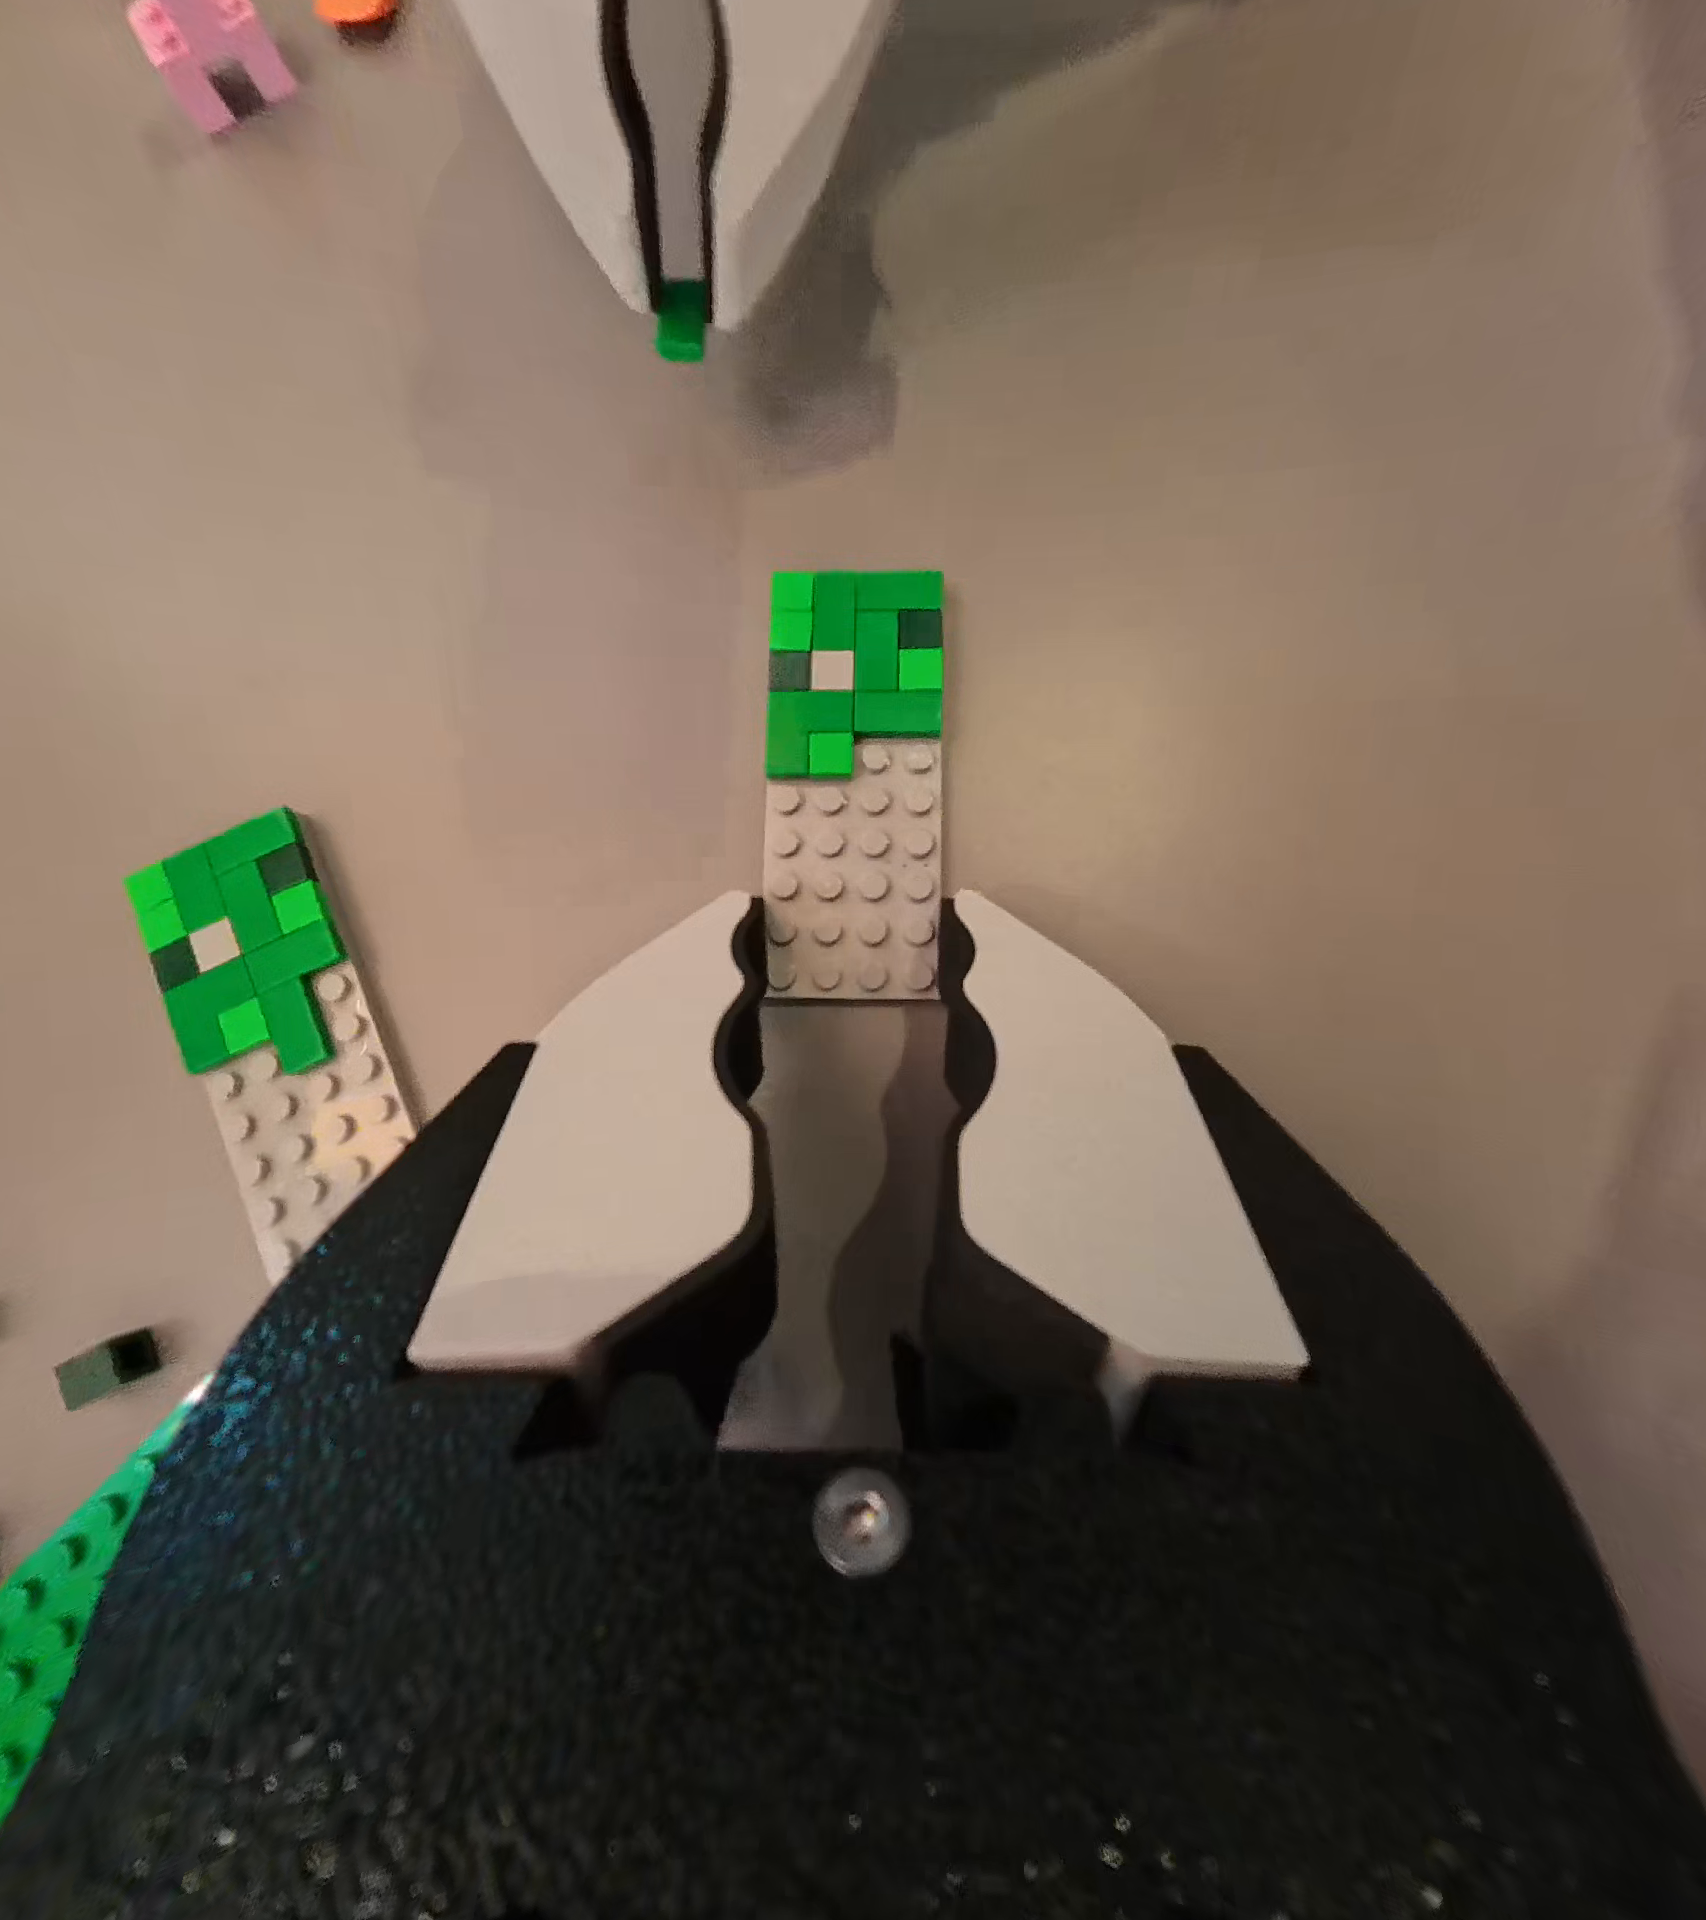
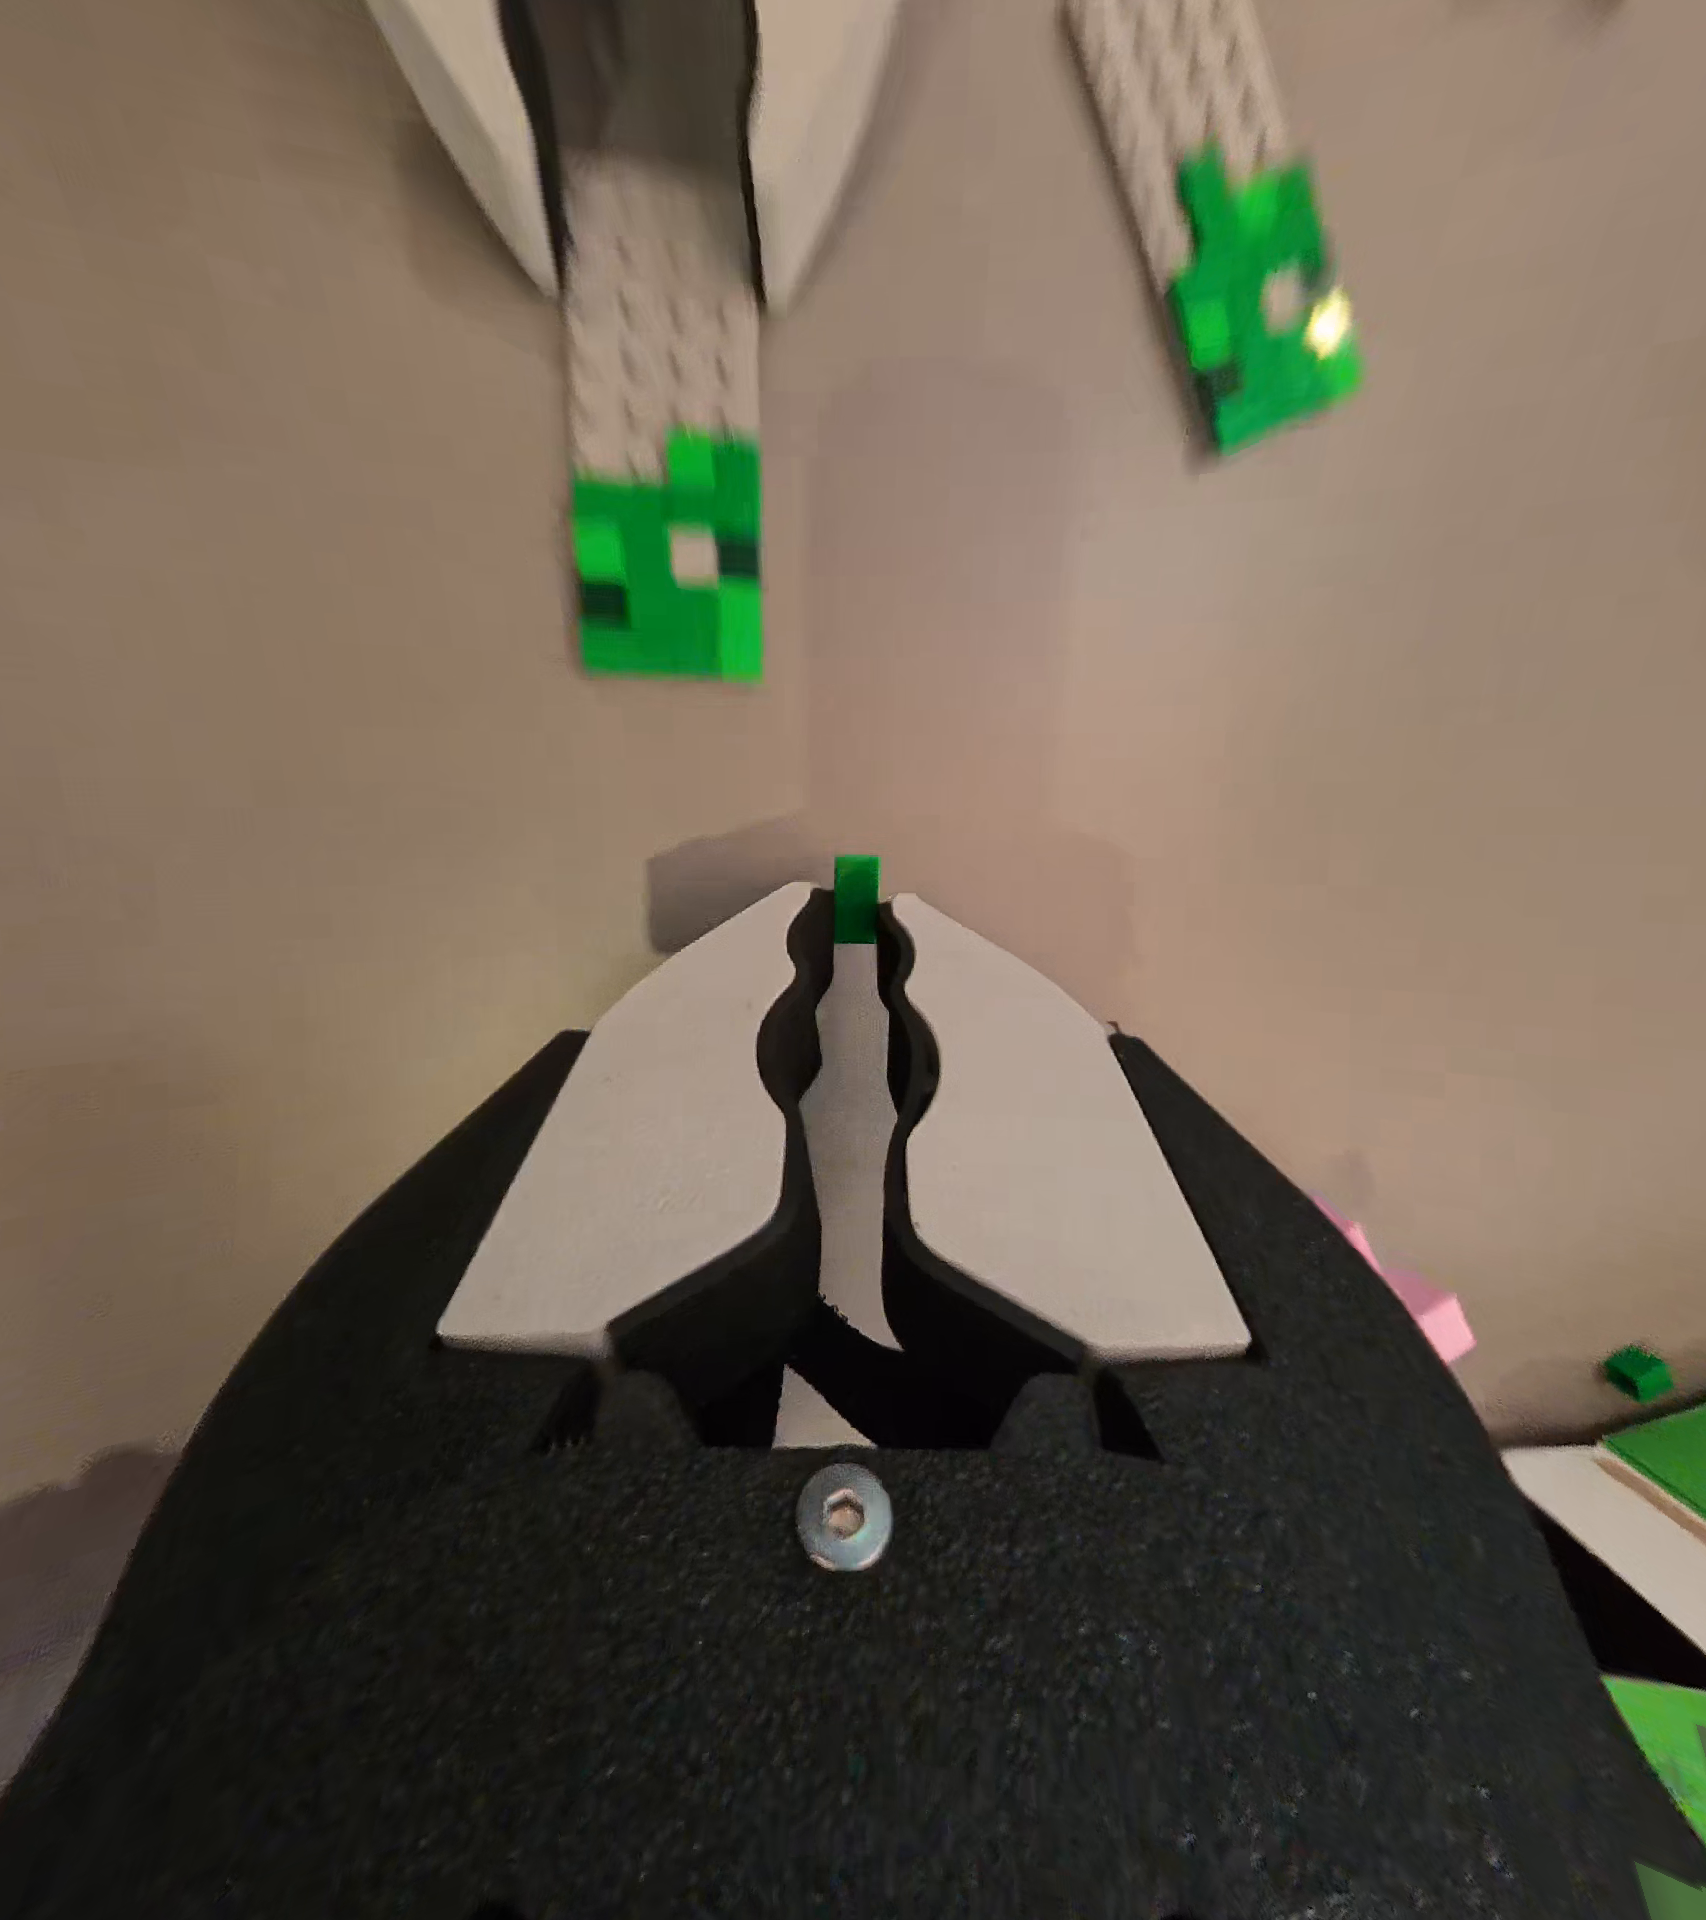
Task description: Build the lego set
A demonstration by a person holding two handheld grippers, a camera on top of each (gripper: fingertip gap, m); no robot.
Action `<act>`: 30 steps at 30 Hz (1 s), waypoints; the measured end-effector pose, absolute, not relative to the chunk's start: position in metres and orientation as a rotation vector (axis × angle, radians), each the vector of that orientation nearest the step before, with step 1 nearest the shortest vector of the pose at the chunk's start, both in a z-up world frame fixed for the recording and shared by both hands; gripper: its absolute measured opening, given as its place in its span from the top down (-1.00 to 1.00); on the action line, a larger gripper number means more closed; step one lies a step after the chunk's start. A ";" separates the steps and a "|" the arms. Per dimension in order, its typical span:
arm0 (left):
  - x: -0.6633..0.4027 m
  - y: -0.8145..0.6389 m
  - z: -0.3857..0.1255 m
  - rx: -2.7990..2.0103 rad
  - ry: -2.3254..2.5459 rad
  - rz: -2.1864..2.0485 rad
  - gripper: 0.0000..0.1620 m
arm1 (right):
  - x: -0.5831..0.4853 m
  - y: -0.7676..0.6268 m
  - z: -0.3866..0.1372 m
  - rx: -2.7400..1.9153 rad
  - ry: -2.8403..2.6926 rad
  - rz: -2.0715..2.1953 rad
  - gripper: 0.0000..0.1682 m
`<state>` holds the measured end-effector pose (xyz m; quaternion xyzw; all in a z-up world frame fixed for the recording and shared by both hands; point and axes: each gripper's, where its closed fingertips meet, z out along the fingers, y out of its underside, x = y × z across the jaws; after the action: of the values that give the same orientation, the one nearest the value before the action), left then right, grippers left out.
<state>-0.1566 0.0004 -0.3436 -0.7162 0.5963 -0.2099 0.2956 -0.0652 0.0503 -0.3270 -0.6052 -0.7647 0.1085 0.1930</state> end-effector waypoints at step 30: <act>-0.152 0.000 -0.344 -1.925 1.465 -0.623 0.62 | -0.131 0.001 -0.341 -1.636 -2.216 0.306 0.91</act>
<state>-0.1521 -0.0002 -0.3439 -0.7310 0.5562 -0.2368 0.3164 -0.1312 0.0010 -0.3410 -0.5801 -0.7860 0.1085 0.1840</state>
